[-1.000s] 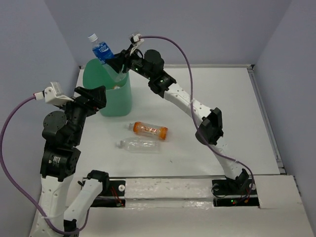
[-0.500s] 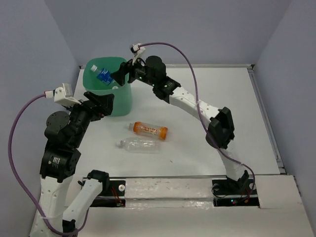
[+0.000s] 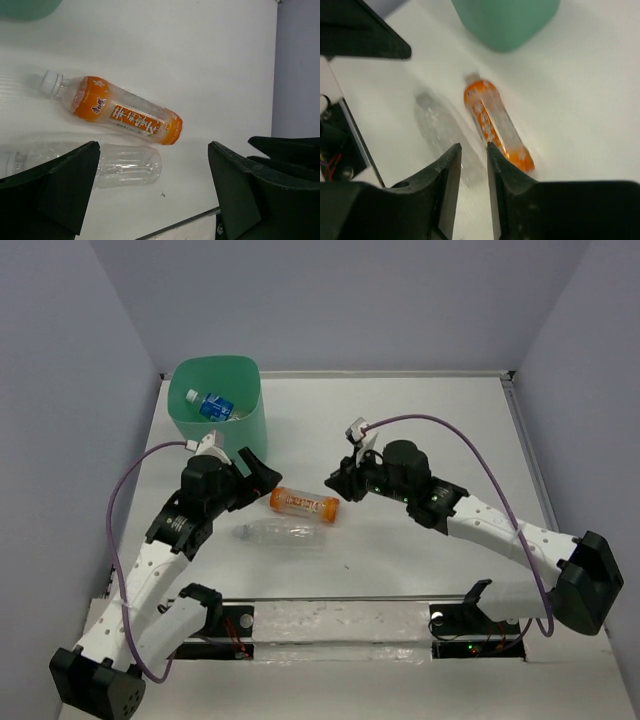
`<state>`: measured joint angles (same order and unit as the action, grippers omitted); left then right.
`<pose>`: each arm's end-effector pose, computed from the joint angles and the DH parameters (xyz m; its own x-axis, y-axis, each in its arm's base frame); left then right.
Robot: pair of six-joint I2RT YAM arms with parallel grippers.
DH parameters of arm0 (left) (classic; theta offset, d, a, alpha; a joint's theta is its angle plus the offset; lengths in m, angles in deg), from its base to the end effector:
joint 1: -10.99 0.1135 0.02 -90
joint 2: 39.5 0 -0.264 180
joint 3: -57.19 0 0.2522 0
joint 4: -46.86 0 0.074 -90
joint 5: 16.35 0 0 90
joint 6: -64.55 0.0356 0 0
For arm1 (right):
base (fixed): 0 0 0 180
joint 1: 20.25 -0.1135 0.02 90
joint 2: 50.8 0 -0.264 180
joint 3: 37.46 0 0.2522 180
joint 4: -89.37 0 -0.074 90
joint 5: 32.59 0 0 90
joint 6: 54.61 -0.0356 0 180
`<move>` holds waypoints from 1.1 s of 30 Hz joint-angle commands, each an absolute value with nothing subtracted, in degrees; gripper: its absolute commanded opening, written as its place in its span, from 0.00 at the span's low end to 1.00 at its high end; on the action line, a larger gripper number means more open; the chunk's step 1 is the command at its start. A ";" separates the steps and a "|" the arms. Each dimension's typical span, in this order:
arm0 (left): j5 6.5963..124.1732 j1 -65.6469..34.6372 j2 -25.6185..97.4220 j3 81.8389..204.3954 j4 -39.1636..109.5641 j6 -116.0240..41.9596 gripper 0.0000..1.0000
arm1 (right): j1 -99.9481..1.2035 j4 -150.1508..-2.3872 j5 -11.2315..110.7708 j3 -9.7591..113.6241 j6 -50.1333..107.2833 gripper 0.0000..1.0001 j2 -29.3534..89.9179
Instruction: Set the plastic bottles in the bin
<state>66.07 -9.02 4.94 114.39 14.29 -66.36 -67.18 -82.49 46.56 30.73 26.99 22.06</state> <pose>0.1678 -0.0661 0.3170 -0.5392 -0.4945 -0.6817 0.1359 0.7478 -0.6499 0.1998 0.2236 0.3211 -0.2729 -0.0818 -0.9586 -0.8116 0.5545 0.1837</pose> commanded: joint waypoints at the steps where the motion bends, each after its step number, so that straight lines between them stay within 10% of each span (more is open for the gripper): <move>1: 73.02 -12.73 9.00 111.39 22.54 -73.96 0.99 | -67.18 -74.86 44.58 24.74 27.66 0.41 16.71; 13: 79.62 -16.16 26.14 111.47 27.12 -78.97 0.99 | -67.18 -71.33 36.85 18.40 26.78 0.72 10.63; 33: 82.26 -18.27 47.14 117.97 28.43 -80.21 0.99 | -69.38 -72.56 34.82 16.55 25.72 0.76 10.55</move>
<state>79.78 -17.91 44.13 114.96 26.73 -80.83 -68.39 -70.89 36.20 16.74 26.24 11.79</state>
